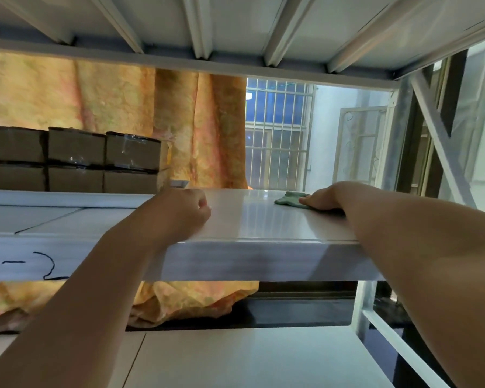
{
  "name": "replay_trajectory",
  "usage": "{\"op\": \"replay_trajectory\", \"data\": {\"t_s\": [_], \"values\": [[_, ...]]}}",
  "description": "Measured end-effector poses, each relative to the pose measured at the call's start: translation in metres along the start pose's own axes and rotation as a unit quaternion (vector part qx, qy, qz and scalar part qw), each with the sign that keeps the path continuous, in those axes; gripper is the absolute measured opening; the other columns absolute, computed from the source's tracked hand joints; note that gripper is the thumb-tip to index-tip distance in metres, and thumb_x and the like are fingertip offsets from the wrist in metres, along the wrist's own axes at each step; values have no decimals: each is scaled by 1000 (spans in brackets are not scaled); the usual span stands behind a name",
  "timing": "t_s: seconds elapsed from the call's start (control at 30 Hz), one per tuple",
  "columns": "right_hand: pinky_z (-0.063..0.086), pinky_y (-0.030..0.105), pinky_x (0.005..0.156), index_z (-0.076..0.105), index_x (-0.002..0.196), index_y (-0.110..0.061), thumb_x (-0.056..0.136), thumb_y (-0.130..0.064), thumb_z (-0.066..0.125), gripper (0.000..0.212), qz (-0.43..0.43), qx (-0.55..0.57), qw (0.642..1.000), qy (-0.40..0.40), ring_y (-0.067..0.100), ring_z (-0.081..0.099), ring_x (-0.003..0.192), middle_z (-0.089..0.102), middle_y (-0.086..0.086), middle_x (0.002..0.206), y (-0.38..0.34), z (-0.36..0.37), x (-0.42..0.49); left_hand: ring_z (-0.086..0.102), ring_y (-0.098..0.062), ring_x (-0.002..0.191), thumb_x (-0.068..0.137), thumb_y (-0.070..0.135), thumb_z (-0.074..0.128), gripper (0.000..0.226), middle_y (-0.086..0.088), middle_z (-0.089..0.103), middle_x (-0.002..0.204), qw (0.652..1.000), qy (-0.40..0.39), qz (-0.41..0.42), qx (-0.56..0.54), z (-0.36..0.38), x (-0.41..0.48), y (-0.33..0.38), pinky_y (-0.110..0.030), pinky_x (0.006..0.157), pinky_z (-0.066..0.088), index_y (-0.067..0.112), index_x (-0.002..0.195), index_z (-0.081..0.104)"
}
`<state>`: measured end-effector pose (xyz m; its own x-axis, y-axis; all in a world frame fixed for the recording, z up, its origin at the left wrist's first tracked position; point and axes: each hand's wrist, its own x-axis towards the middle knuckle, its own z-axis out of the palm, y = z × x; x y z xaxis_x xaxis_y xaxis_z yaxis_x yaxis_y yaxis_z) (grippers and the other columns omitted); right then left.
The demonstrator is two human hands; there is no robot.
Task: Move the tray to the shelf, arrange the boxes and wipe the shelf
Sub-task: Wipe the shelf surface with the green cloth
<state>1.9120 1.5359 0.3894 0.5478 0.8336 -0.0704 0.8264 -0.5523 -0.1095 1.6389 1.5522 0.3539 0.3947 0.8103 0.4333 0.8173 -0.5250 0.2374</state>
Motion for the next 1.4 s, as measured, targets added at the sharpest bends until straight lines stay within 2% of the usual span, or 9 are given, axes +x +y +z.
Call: {"op": "replay_trajectory", "data": {"t_s": [0.1, 0.3, 0.5, 0.83, 1.03, 1.17, 1.23, 1.33, 1.4], "values": [[28, 35, 111, 29, 148, -11, 97, -59, 22, 71, 22, -4, 1000, 3, 27, 40, 134, 32, 11, 152, 15, -1, -9, 51, -15, 84, 97, 32, 39, 25, -3, 62, 102, 1000, -1, 2, -4, 0, -1, 1, -26, 60, 33, 24, 105, 61], [30, 33, 110, 26, 149, -12, 96, -60, 23, 71, 33, 12, 999, -22, 23, 44, 130, 38, 8, 148, 35, 0, -26, 47, -4, 68, 98, 29, 37, 23, 5, 57, 81, 1000, -6, 10, -14, -3, -4, 5, -21, 54, 29, 23, 102, 59], [23, 36, 110, 23, 150, -17, 96, -62, 20, 71, 29, 20, 999, -33, 26, 33, 138, 28, 8, 154, 46, 2, -38, 46, -15, 90, 98, 33, 36, 30, -7, 61, 118, 1000, -7, 2, -15, -4, -7, 7, -27, 74, 31, 23, 115, 59], [16, 40, 114, 14, 152, -31, 97, -59, 13, 61, 12, 14, 999, -36, 27, 24, 143, 20, 7, 158, 53, 4, -70, 46, -19, 96, 100, 35, 32, 37, -10, 60, 124, 1000, -22, 4, -2, -5, -6, 9, -27, 78, 31, 21, 122, 57], [19, 39, 113, 16, 152, -24, 98, -59, 14, 65, 11, -5, 999, -37, 28, 27, 142, 21, 10, 157, 38, 6, -84, 49, -28, 119, 100, 34, 33, 37, -12, 59, 127, 999, -26, 18, 41, 0, 1, 10, -29, 80, 31, 17, 123, 56], [13, 43, 115, 11, 152, -33, 99, -56, 12, 58, -37, -12, 998, -50, 28, 18, 145, 14, 8, 160, 18, 10, -95, 41, -31, 129, 100, 32, 32, 37, -12, 57, 130, 999, -31, 21, 26, -1, -1, 13, -32, 95, 34, 16, 125, 55], [11, 42, 116, 11, 152, -32, 100, -53, 11, 56, -60, -29, 996, -53, 27, 16, 146, 14, 8, 160, 6, 12, -101, 43, -32, 126, 101, 31, 29, 40, -14, 57, 129, 998, -38, 27, 28, -1, -2, 12, -33, 97, 34, 13, 127, 54], [10, 41, 116, 10, 153, -30, 100, -52, 12, 57, -84, -44, 994, -58, 26, 15, 147, 14, 6, 160, -13, 13, -110, 53, -29, 107, 100, 33, 30, 40, -15, 61, 118, 998, -35, 37, 28, 1, 0, 8, -32, 82, 36, 11, 121, 57], [9, 40, 116, 9, 153, -30, 101, -51, 12, 56, -102, -57, 991, -60, 24, 12, 147, 12, 4, 160, -24, 13, -115, 56, -31, 108, 100, 31, 30, 41, -16, 62, 116, 997, -28, 54, 37, 2, 0, 8, -34, 87, 39, 7, 118, 58]]}}
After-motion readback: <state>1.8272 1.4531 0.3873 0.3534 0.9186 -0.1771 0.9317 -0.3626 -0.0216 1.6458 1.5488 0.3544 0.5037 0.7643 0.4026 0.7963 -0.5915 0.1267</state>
